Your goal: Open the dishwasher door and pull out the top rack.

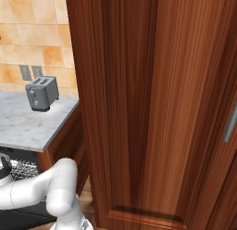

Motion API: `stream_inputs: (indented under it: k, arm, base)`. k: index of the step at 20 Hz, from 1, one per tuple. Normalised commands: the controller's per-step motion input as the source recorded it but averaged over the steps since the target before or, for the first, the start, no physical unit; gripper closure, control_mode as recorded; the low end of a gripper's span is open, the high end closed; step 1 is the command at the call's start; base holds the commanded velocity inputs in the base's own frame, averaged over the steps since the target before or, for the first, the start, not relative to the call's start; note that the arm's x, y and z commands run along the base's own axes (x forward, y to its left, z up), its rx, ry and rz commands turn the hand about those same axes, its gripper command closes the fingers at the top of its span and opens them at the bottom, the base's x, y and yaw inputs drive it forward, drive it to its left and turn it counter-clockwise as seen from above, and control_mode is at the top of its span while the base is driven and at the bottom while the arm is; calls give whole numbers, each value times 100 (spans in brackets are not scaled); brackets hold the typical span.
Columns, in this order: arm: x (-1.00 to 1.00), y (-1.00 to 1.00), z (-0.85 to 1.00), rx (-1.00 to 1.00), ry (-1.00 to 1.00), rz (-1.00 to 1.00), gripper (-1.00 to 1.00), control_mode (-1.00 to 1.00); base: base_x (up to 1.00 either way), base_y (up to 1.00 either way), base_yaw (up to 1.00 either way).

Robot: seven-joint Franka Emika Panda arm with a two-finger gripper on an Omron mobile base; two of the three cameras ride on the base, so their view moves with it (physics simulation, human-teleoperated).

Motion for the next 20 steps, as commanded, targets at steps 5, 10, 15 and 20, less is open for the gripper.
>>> stream_inputs:
  k: [5, 10, 15, 20]
  arm:
    - [23, -6, -46, -6, -31, 0, -100, -100]
    - [42, -11, -6, -1, -25, 0, -100, -100]
    - [46, -13, -4, 0, -20, 0, -100, -100]
    - [40, -12, -1, 0, -20, 0, -100, -100]
  base:
    - [0, 0, 0]
    - [0, 0, 0]
    - [0, 0, 0]
    - [0, 0, 0]
